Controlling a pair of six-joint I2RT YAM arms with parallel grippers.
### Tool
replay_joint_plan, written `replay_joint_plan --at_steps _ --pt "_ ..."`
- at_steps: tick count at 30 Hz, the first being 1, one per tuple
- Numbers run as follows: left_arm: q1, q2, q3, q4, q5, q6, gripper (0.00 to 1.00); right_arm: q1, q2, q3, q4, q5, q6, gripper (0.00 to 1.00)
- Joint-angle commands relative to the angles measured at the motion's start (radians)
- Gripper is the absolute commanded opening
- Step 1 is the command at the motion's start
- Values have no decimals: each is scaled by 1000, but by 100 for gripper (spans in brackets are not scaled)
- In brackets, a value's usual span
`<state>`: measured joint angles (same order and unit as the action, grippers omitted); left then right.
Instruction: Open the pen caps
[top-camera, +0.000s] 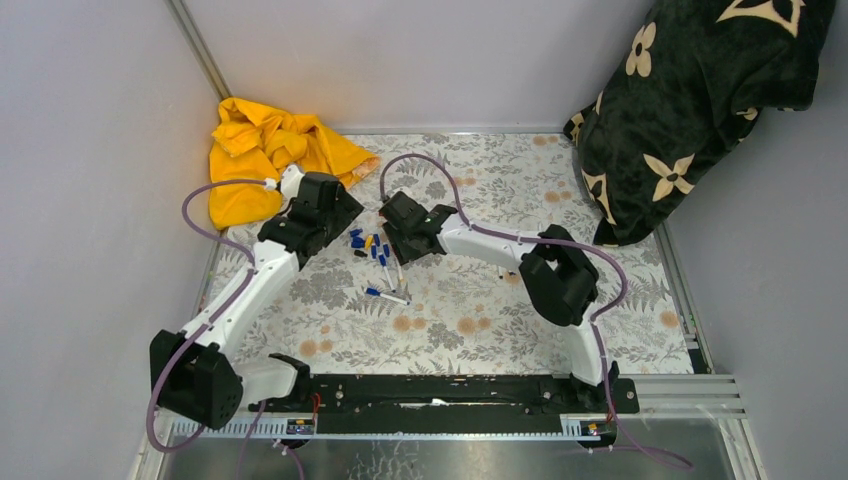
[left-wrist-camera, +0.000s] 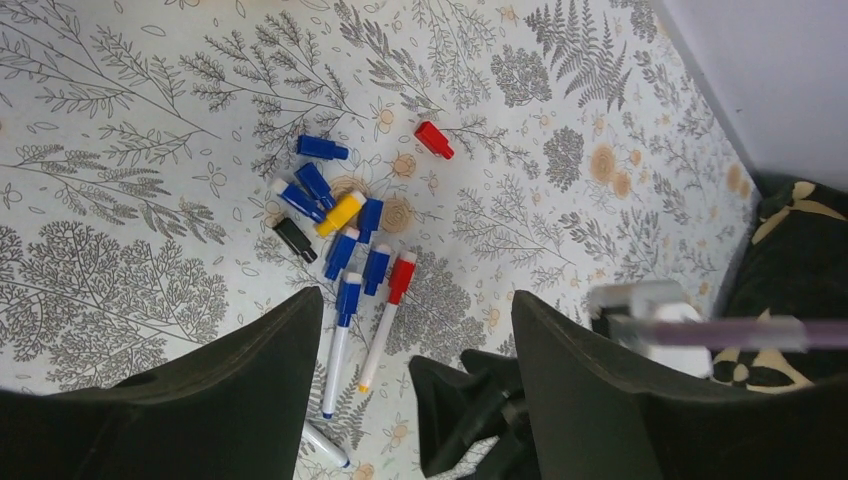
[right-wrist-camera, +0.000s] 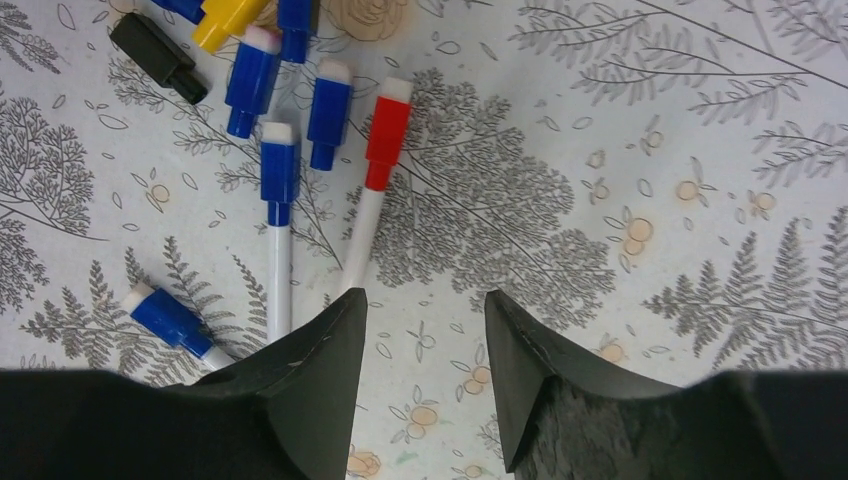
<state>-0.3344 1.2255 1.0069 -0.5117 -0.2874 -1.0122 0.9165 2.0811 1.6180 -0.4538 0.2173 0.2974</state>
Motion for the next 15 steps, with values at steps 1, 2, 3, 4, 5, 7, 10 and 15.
replay_joint_plan --at_steps 1,2,3,4,5,7,10,15 --pt "-6 -53 -26 -24 6 -35 76 28 57 100 -47 -12 32 53" --pt "-6 -63 -32 -24 5 -42 76 33 68 108 -49 -13 35 53" --pt "-6 -73 -36 -22 5 -46 76 37 78 115 -50 -15 38 53" --pt "-6 -79 -38 -22 3 -48 76 41 89 124 -52 -15 40 53" --pt "-6 -85 -39 -21 2 -47 76 45 99 133 -57 -12 41 53" --pt "-6 -89 -39 -23 -1 -44 76 49 115 146 -63 -12 43 53" --pt "-6 -94 -39 -23 2 -42 76 50 131 152 -67 -6 51 52" --pt "-6 -102 -41 -19 1 -43 76 50 155 158 -81 2 57 51"
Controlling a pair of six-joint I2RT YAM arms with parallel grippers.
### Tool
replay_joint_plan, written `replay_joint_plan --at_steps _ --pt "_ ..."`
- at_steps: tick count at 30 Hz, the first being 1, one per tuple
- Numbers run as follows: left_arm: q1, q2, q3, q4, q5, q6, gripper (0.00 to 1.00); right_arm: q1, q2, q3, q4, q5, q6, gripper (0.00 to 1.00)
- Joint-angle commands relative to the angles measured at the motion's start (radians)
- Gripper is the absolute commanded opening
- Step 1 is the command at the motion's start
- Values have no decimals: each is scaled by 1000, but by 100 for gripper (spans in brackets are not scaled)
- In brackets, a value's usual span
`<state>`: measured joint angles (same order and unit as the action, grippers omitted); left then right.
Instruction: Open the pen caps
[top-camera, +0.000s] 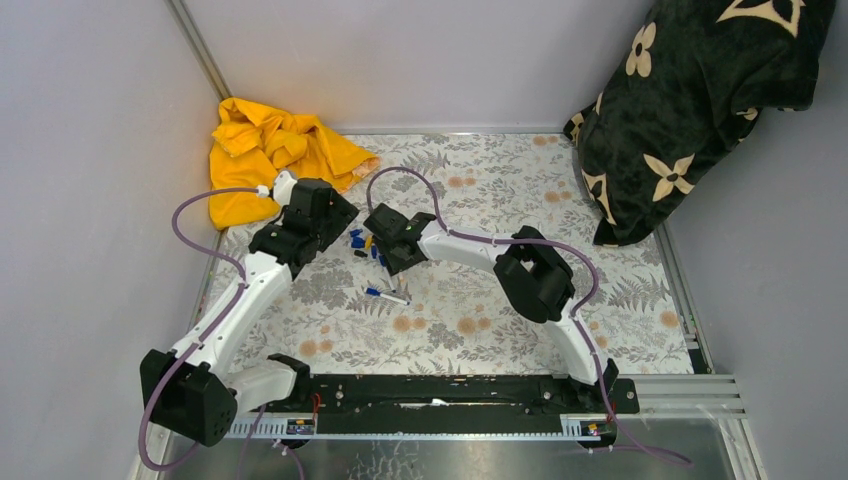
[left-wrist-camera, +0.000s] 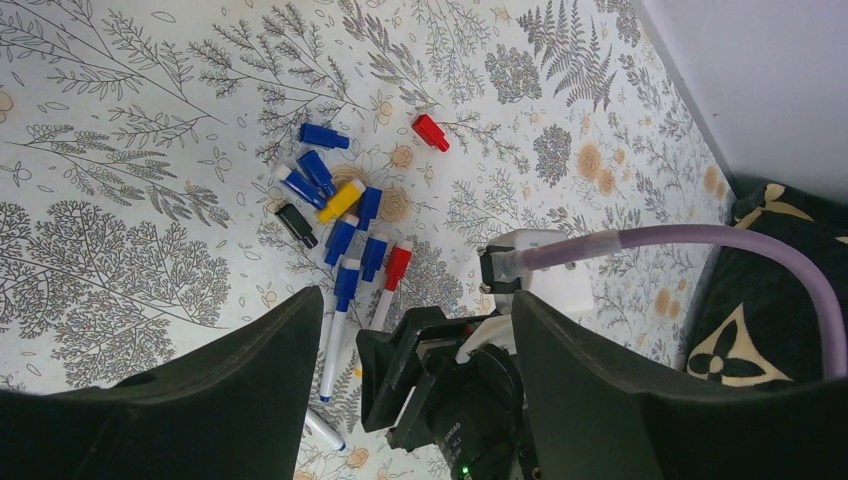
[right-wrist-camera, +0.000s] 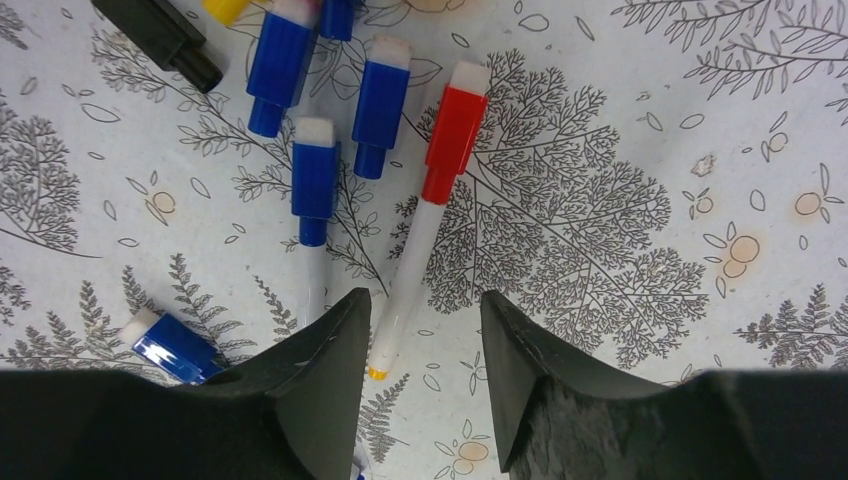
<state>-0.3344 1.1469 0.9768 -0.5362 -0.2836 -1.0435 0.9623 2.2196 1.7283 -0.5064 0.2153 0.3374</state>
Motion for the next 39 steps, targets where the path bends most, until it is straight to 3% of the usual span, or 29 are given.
replay_joint_plan --at_steps 1,6,15,19,24,29,39 --pt "-6 -24 -13 6 -5 -12 76 4 20 45 -29 6 17 50" --pt "-6 -23 -16 10 -9 -12 76 4 22 29 -28 -1 21 41" --pt "-6 -23 -33 17 -22 -24 76 4 -23 -31 -31 26 16 8" --pt "-6 -15 -65 56 -4 -35 77 0 -86 -88 -19 46 9 2" --pt "-8 1 -139 164 70 -55 78 -36 -208 -178 23 23 26 0" --pt "-25 23 -228 329 162 -93 78 -87 -309 -253 58 -94 51 0" --pt "-125 148 -206 489 208 -108 77 -129 -413 -326 90 -285 84 0"
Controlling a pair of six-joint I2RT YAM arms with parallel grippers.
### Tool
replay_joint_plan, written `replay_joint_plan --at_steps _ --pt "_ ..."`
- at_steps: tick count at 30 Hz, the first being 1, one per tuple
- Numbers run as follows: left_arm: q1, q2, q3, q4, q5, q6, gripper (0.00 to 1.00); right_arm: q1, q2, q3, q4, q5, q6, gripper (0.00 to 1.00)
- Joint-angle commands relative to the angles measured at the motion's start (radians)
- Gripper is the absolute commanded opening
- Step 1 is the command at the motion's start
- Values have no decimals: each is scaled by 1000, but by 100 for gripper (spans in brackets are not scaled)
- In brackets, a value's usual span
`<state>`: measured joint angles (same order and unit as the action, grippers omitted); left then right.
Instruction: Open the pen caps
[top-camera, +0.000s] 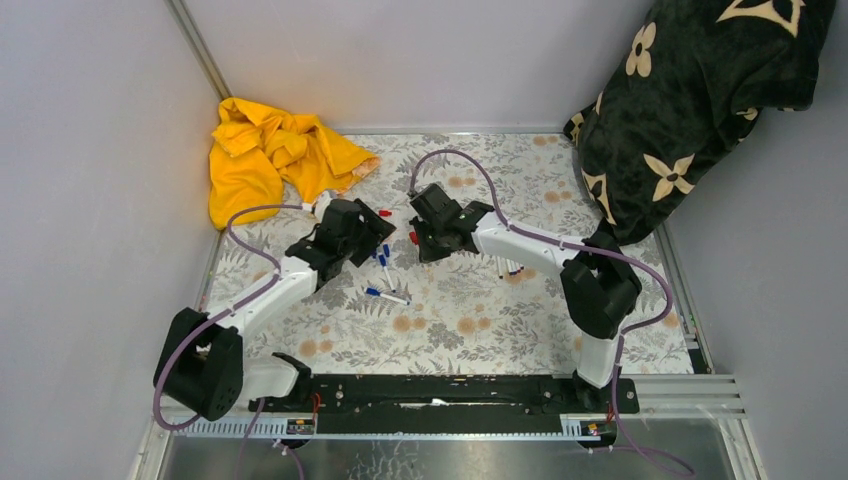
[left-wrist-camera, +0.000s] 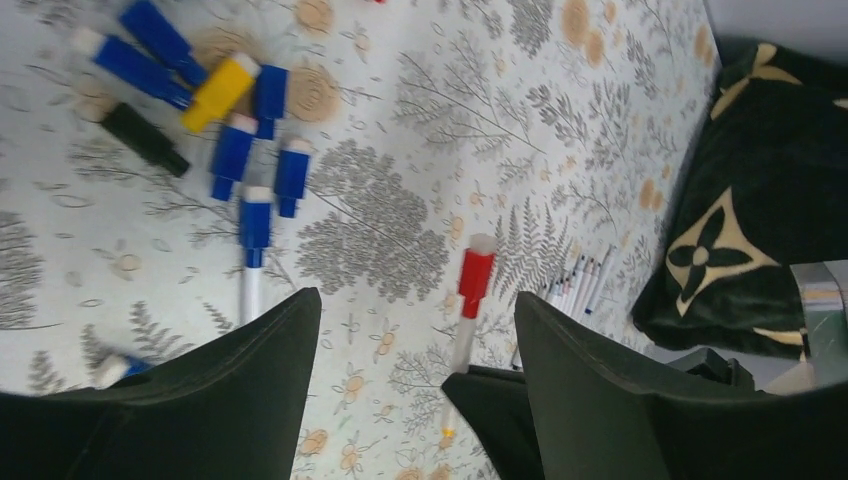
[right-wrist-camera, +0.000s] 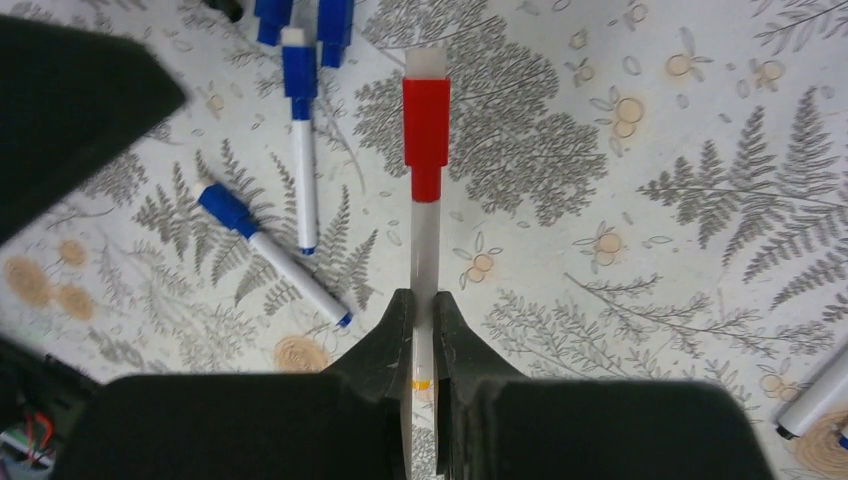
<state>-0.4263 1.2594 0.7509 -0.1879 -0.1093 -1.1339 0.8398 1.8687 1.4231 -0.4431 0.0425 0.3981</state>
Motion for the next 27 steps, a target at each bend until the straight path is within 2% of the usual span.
replay_joint_plan --at_steps 1,9,16,27 --pt "-41 50 27 146 35 -21 77 -8 -69 -27 30 -127 26 0" --pt "-98 128 63 202 47 -40 75 -29 -143 -73 44 -201 38 0" --pt "-144 174 73 248 53 -64 68 -63 -191 -109 59 -252 47 0" --pt "-167 190 71 288 40 -96 43 -89 -226 -155 74 -307 47 0"
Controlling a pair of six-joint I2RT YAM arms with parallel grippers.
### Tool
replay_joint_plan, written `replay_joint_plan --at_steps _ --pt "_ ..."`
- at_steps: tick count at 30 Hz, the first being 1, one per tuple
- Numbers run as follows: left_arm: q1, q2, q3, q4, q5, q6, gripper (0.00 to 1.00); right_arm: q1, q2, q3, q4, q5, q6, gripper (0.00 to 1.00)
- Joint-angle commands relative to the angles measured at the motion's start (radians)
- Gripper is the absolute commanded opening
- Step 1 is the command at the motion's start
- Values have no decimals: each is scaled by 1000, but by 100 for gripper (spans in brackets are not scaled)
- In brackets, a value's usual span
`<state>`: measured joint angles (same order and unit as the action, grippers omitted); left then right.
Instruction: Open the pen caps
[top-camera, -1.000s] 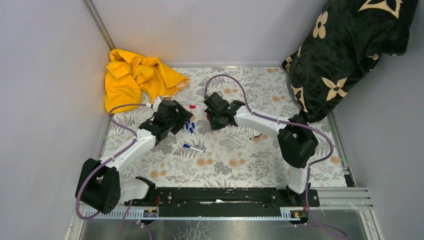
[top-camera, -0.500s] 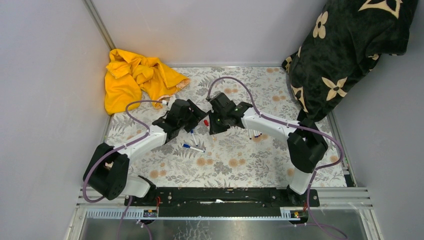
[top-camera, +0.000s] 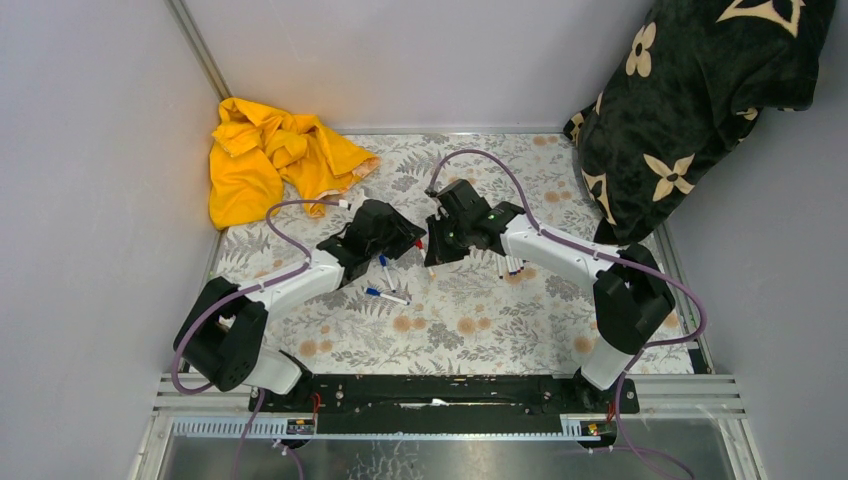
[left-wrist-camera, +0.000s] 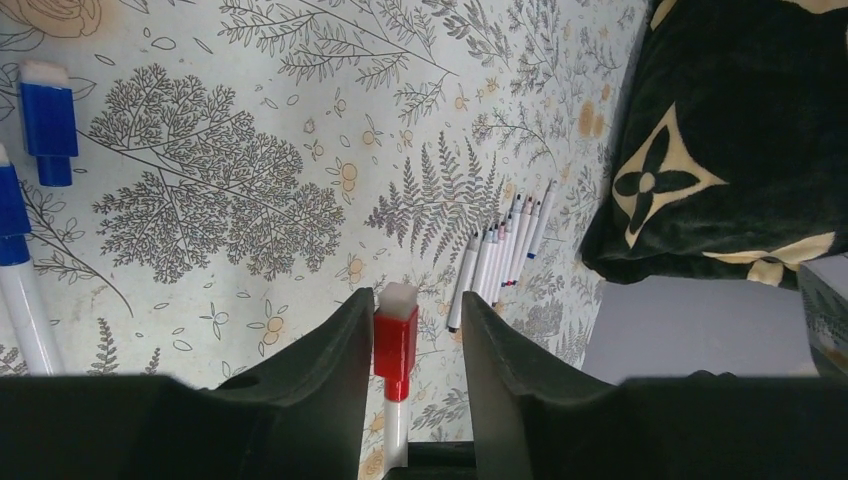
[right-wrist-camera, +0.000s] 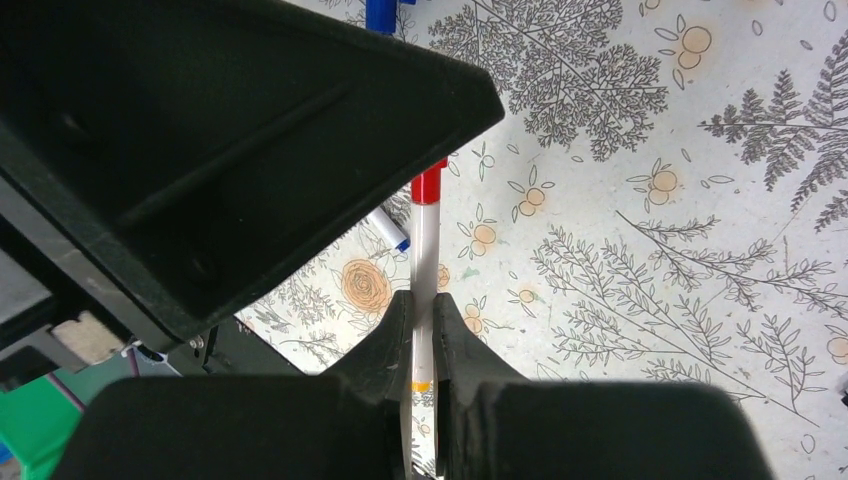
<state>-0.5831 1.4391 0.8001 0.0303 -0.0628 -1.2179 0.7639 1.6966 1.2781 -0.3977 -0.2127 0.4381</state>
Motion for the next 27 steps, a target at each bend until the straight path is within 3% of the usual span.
replay_joint_plan --at_steps 1,12,20,23,27 --pt "-11 12 23 71 -7 -13 41 -17 -58 -14 33 -56 9 0" --pt "-17 15 5 96 4 -18 38 -49 -82 -34 52 -91 18 0" --pt "-18 20 0 133 25 -18 30 -56 -91 -48 68 -118 26 0" --pt "-18 19 -5 138 29 -16 22 -59 -93 -53 69 -118 28 0" --pt "-18 5 -17 145 24 -20 0 -74 -102 -70 76 -118 29 0"
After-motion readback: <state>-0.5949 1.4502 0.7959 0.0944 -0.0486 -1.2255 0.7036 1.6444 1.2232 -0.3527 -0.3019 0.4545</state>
